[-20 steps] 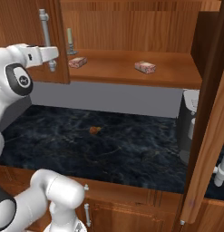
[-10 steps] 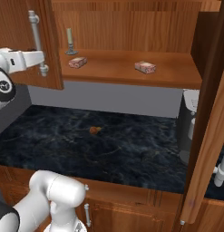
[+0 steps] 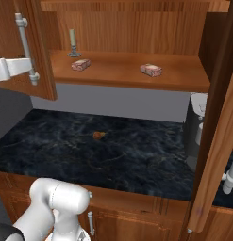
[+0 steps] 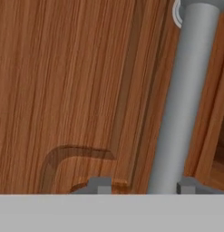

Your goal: Pick the bar soap and bar soap from the cabinet and place them on the counter.

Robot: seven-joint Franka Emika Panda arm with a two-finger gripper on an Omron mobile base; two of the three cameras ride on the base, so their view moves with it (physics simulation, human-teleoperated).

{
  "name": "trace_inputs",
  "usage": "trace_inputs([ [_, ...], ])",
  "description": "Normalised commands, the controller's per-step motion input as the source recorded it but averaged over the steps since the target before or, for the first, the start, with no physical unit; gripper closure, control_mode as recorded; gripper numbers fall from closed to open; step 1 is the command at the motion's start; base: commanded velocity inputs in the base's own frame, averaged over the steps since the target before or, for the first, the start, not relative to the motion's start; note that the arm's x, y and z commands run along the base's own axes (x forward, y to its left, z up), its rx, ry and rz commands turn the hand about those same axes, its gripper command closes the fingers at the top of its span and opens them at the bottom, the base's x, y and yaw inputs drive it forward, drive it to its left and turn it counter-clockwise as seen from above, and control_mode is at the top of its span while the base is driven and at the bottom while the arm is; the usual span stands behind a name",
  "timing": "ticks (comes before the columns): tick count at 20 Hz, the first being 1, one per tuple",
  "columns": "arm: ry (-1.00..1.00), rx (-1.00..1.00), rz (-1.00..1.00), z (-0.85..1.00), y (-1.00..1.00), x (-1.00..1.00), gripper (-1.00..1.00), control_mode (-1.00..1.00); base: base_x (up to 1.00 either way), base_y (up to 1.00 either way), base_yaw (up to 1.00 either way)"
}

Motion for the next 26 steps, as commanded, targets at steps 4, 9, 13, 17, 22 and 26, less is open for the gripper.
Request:
trace_inputs([
  [4,0.01,0.00,-0.01,-0.41,0.83,-0.43,1.00,-1.00,0.00,0.00,0.00],
  [9,0.02,0.00,-0.02,-0.38,0.81,-0.35,1.00,-1.00,0.00,0.00,0.00],
  [13,0.04,0.00,-0.02,-0.37,0.75,-0.27,1.00,-1.00,0.00,0.00,0.00],
  [17,0.04,0.00,-0.02,-0.36,0.61,-0.17,-1.00,-1.00,0.00,0.00,0.00],
  [22,0.05,0.00,-0.01,-0.35,0.53,-0.15,-1.00,-1.00,0.00,0.00,0.00],
  [26,0.01,0.00,0.00,-0.20,0.23,-0.13,-1.00,-1.00,0.00,0.00,0.00],
])
